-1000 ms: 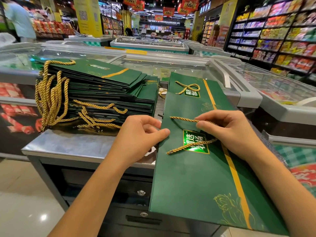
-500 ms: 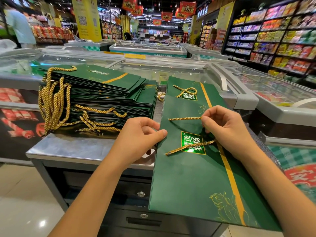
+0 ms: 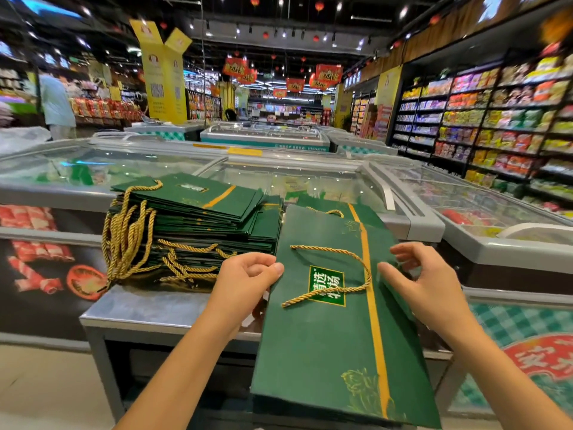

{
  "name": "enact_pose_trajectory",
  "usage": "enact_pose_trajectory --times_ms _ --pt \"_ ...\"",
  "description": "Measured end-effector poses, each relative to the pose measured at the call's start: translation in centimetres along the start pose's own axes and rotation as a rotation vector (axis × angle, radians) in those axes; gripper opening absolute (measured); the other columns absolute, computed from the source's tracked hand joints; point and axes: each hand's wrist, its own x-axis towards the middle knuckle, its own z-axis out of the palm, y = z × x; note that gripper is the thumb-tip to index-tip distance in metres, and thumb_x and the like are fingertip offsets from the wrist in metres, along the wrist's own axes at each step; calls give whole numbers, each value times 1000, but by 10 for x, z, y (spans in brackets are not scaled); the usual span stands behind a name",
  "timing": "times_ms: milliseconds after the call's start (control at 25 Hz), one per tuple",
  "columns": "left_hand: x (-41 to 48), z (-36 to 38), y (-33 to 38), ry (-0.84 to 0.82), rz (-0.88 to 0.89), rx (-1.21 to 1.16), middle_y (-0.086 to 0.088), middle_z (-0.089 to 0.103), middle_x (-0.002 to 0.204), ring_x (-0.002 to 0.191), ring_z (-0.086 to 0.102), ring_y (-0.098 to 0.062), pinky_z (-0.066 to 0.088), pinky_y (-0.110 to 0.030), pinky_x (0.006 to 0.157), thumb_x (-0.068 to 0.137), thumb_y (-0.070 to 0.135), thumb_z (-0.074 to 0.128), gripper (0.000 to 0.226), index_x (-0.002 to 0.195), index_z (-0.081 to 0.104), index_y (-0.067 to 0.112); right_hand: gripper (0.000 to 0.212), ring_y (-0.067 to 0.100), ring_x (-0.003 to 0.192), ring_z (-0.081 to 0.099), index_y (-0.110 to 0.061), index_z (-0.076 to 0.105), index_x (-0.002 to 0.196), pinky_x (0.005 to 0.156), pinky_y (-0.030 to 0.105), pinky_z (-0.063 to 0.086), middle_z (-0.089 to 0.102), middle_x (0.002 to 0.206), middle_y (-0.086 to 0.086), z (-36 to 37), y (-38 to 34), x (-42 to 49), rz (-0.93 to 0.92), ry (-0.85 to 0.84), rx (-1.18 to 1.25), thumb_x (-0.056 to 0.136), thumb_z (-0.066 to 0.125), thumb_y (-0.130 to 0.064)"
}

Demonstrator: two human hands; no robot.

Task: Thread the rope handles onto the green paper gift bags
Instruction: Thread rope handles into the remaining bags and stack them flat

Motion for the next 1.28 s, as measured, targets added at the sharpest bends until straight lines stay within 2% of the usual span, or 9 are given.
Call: enact_pose_trajectory --times_ms 200,440,560,640,800,1000,1080,1160,1280 --pt "-2 -5 18 36 0 -117 -6 78 85 73 69 -12 50 -20 53 93 13 70 16 108 67 10 32 7 88 62 -25 65 115 72 18 45 66 102 -6 -21 -16 -7 81 -34 38 87 78 -32" --pt "-3 5 80 98 124 -247 -1 75 73 59 68 -7 53 -20 51 94 7 67 6 96 65 11 38 4 93 63 -38 68 112 76 21 49 68 105 -14 -39 -74 -4 -1 -127 208 79 73 -56" --pt "-4 19 114 30 185 -238 -2 73 71 57 66 -10 56 -25 52 94 5 66 10 89 61 12 56 -6 118 54 -46 58 129 92 22 50 59 126 -26 -40 -105 -6 -118 -360 256 79 71 -68" --pt "-1 27 133 23 214 -196 -4 71 73 57 67 -10 55 -24 50 94 2 65 10 88 59 9 80 -15 131 40 -48 45 142 101 9 39 45 140 -36 -45 -115 -8 -198 -501 260 71 71 -71" --pt "10 33 154 34 165 -227 -13 65 86 55 69 -7 55 -22 49 92 -3 64 12 91 55 4 114 -21 139 25 -47 22 154 102 -2 26 27 153 -38 -52 -114 -14 -268 -623 286 63 91 -53" --pt "21 39 151 -2 118 -264 -19 68 99 68 74 -15 60 -28 57 92 1 66 12 99 57 2 61 -12 126 50 -45 39 148 100 10 40 56 134 -34 -41 -113 -18 -321 -367 287 92 63 -38" --pt "26 41 146 -61 107 -251 -19 71 105 82 76 -19 62 -30 68 94 6 65 10 102 60 1 29 -18 89 59 -39 55 124 77 4 43 64 93 -42 -40 -113 -17 -306 -192 353 98 51 -27" --pt "30 39 139 -48 174 -128 -13 74 106 92 75 -18 61 -32 80 95 11 65 7 102 65 8 14 -5 54 50 -36 55 95 55 7 37 55 60 -25 -41 -110 -13 -266 -13 459 98 48 -25" --pt "32 31 120 17 195 -42 -7 71 102 95 70 -19 59 -35 90 95 18 68 18 111 65 12 19 25 58 57 -24 64 98 54 33 48 59 66 8 -46 -101 -9 -110 107 594 101 48 -35"
